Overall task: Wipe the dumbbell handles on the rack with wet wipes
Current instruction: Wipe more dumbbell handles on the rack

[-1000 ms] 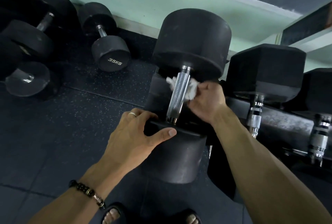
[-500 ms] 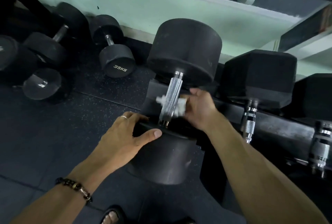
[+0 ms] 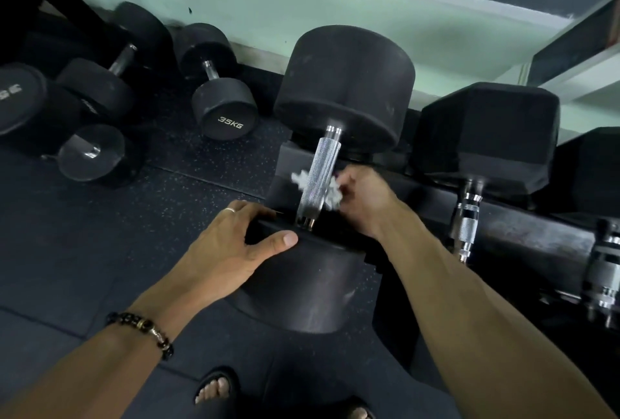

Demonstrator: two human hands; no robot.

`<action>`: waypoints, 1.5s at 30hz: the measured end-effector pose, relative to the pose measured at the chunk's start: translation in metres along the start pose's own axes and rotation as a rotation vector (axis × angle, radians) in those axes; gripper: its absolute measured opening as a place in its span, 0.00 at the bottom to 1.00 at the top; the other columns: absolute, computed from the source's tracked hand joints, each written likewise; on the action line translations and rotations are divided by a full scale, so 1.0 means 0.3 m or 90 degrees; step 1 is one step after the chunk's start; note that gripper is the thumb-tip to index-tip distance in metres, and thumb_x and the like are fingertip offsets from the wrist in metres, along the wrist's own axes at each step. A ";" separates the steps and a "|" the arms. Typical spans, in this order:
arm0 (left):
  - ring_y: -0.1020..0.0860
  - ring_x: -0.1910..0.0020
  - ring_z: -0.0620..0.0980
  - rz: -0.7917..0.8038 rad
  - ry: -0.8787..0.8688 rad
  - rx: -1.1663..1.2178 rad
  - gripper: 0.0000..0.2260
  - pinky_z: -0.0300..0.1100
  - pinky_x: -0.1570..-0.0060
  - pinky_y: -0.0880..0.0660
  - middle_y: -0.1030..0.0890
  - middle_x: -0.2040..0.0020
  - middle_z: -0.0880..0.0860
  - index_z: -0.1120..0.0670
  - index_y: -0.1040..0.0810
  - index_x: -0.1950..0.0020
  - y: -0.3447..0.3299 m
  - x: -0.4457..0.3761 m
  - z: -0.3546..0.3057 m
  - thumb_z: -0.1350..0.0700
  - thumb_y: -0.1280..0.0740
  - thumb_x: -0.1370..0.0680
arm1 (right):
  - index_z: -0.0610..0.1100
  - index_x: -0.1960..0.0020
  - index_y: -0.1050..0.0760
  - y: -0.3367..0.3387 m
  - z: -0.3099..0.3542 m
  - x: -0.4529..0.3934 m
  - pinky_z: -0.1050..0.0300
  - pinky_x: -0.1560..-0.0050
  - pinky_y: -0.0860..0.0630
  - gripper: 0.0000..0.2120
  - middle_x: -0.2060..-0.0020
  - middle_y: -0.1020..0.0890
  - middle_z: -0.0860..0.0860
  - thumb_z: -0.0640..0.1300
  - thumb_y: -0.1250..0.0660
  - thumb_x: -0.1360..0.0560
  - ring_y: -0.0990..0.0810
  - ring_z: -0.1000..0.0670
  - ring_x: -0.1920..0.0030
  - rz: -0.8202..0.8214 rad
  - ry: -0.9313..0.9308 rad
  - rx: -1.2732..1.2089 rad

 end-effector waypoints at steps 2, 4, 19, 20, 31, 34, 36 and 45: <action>0.30 0.44 0.41 0.004 -0.001 0.003 0.35 0.41 0.49 0.32 0.30 0.42 0.39 0.41 0.27 0.36 -0.004 0.001 -0.003 0.25 0.44 0.37 | 0.34 0.61 0.27 0.024 -0.040 0.054 0.58 0.67 0.32 0.03 0.65 0.25 0.38 0.31 0.39 0.32 0.26 0.48 0.70 -0.004 -0.027 0.229; 0.30 0.45 0.41 0.013 -0.002 0.006 0.36 0.41 0.49 0.31 0.30 0.42 0.41 0.42 0.27 0.35 -0.005 0.003 -0.008 0.25 0.44 0.37 | 0.26 0.57 0.23 0.053 -0.038 0.091 0.62 0.68 0.28 0.03 0.62 0.22 0.36 0.26 0.34 0.30 0.23 0.49 0.68 -0.001 -0.003 0.335; 0.16 0.57 0.48 0.086 -0.352 0.240 0.08 0.50 0.52 0.19 0.15 0.58 0.47 0.52 0.15 0.49 0.150 -0.057 -0.274 0.59 0.24 0.27 | 0.42 0.56 0.18 -0.175 0.133 0.471 0.66 0.61 0.23 0.09 0.66 0.16 0.54 0.42 0.21 0.32 0.18 0.58 0.64 -0.254 0.313 0.281; 0.16 0.59 0.47 0.075 -0.357 0.216 0.07 0.49 0.54 0.19 0.15 0.59 0.46 0.51 0.15 0.50 0.158 -0.068 -0.262 0.59 0.25 0.27 | 0.42 0.54 0.17 -0.177 0.115 0.479 0.65 0.58 0.22 0.09 0.63 0.14 0.53 0.43 0.21 0.32 0.16 0.56 0.62 -0.265 0.308 0.253; 0.24 0.68 0.45 -0.005 -0.153 0.218 0.13 0.40 0.64 0.26 0.20 0.70 0.49 0.52 0.20 0.68 0.041 -0.391 -0.080 0.54 0.29 0.24 | 0.54 0.27 0.35 -0.215 -0.068 0.474 0.68 0.31 0.60 0.35 0.31 0.31 0.56 0.65 0.34 0.30 0.47 0.58 0.25 -0.425 0.311 0.576; 0.22 0.63 0.42 -0.040 -0.114 0.361 0.12 0.39 0.57 0.24 0.18 0.66 0.45 0.47 0.19 0.68 0.005 -0.462 -0.138 0.58 0.28 0.25 | 0.54 0.28 0.34 -0.204 -0.084 0.463 0.57 0.24 0.57 0.40 0.31 0.29 0.56 0.71 0.43 0.37 0.49 0.63 0.27 -0.427 0.319 0.581; 0.21 0.63 0.43 -0.021 -0.119 0.380 0.11 0.40 0.56 0.23 0.17 0.64 0.45 0.46 0.18 0.65 -0.003 -0.463 -0.139 0.60 0.28 0.25 | 0.53 0.29 0.31 -0.203 -0.087 0.465 0.49 0.23 0.53 0.41 0.33 0.28 0.57 0.71 0.45 0.37 0.47 0.63 0.28 -0.427 0.325 0.594; 0.30 0.71 0.46 0.047 0.053 0.629 0.18 0.45 0.64 0.29 0.25 0.74 0.47 0.54 0.23 0.67 -0.042 -0.473 -0.148 0.74 0.41 0.27 | 0.53 0.34 0.25 -0.220 -0.074 0.484 0.65 0.27 0.59 0.33 0.42 0.31 0.69 0.68 0.42 0.34 0.41 0.61 0.30 -0.478 0.391 0.637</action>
Point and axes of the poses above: each hand's wrist, its own x-axis away from the middle knuckle, its own y-axis out of the back of the hand, z = x × y, the point moved 10 cm from there along -x, towards the middle knuckle
